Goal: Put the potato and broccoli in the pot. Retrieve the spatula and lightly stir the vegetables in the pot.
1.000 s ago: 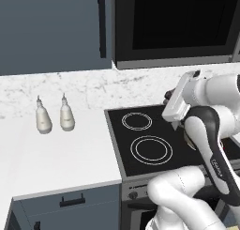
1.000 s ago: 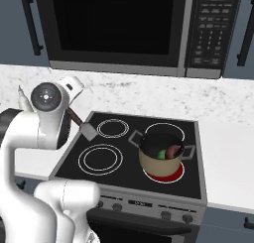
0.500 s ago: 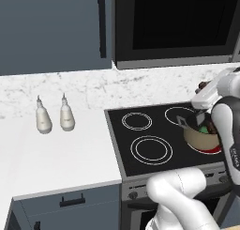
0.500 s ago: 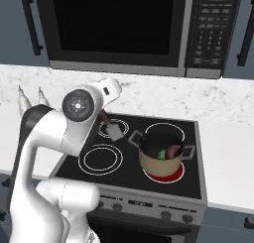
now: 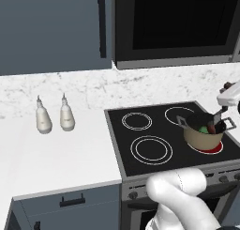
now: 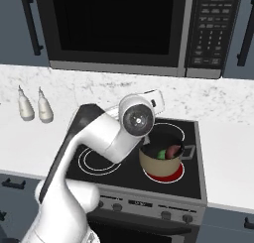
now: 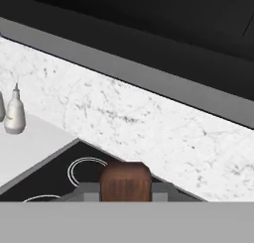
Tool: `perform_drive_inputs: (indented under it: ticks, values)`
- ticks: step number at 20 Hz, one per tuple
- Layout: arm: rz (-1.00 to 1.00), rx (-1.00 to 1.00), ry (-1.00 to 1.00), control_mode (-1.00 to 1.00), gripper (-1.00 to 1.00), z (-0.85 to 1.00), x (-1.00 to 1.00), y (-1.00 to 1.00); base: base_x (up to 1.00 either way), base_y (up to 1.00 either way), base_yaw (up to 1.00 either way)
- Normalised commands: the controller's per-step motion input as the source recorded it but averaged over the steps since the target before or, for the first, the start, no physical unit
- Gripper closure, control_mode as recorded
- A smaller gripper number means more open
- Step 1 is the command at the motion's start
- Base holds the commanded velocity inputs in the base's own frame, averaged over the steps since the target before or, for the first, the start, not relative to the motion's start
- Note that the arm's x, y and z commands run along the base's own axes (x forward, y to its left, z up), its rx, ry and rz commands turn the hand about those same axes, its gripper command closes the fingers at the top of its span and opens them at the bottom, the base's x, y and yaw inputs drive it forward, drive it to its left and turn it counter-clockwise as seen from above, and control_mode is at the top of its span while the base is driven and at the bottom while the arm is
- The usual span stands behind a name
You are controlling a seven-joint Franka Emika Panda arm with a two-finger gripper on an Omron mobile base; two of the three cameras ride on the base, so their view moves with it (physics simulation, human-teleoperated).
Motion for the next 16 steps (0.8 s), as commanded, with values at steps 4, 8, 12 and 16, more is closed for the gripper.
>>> perform_drive_inputs:
  ticks: [4, 8, 12, 16]
  values:
    - [-0.08, 0.04, 0.00, -1.00, 1.00, -0.09, 0.49, -0.62, 0.00, 0.00, 0.00]
    - [-0.09, 0.10, 0.08, -1.00, 1.00, -0.04, 0.44, -0.54, 0.00, 0.00, 0.00]
    - [-0.03, 0.06, 0.06, -1.00, 1.00, -0.39, 0.12, -0.61, 0.00, 0.00, 0.00]
    - [0.00, 0.00, 0.02, -1.00, 1.00, -0.49, 0.00, -0.42, 0.00, 0.00, 0.00]
